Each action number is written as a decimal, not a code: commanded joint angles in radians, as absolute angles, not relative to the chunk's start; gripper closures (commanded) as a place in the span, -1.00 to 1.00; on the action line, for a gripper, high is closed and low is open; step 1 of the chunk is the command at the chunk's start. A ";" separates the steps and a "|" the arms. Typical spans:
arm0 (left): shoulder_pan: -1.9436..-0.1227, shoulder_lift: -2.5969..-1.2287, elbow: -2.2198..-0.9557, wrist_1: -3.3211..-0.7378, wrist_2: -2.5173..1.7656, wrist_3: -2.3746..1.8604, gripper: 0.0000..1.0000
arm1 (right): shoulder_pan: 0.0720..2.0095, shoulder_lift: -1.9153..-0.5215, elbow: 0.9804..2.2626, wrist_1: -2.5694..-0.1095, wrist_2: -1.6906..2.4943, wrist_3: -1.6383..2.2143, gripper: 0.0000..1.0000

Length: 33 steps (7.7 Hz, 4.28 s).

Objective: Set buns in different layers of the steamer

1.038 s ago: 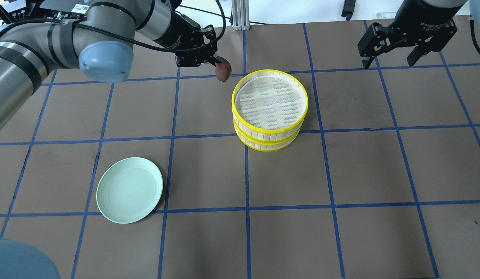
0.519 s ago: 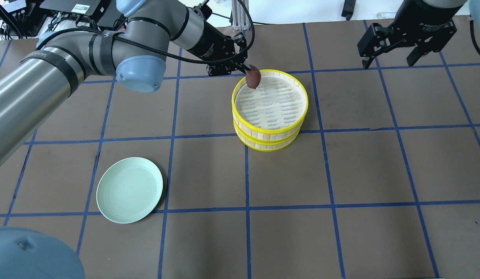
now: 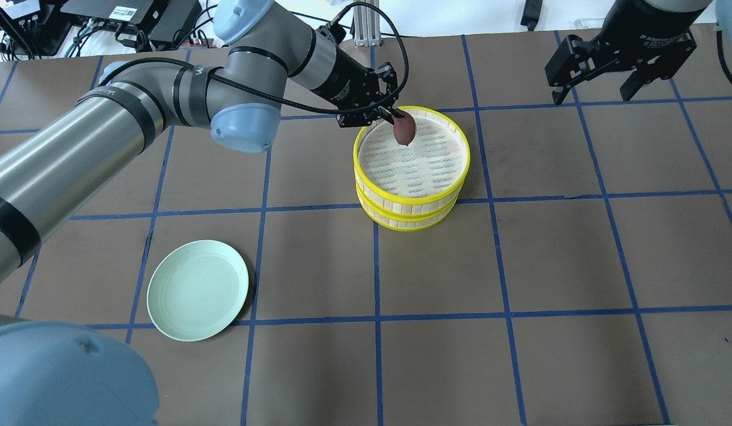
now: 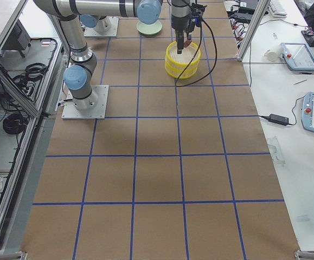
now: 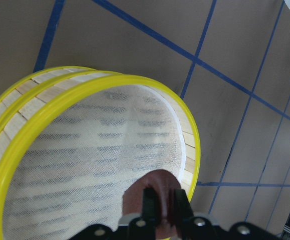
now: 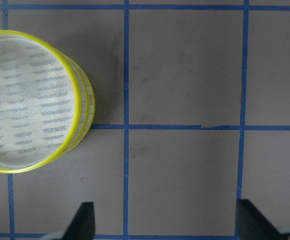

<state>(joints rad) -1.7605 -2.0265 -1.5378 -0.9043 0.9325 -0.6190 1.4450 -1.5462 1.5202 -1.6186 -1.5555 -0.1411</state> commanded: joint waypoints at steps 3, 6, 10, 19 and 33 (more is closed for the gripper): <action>-1.766 -2.031 -1.543 -0.891 0.934 -0.776 -0.90 | 1.445 -1.546 1.520 -1.620 -1.555 -0.141 -1.00; -1.750 -1.990 -1.528 -0.925 1.085 -0.629 -0.98 | 1.445 -1.546 1.520 -1.620 -1.555 -0.141 -1.00; -1.596 -1.841 -1.525 -1.216 1.283 -0.326 -1.00 | 1.445 -1.546 1.520 -1.617 -1.555 -0.141 -1.00; -1.471 -1.631 -1.615 -1.483 1.660 -0.009 -1.00 | 1.445 -1.546 1.520 -1.618 -1.554 -0.143 -1.00; -1.499 -1.608 -1.640 -1.489 1.535 -0.011 -1.00 | 1.445 -1.548 1.539 -1.621 -1.548 -0.138 -1.00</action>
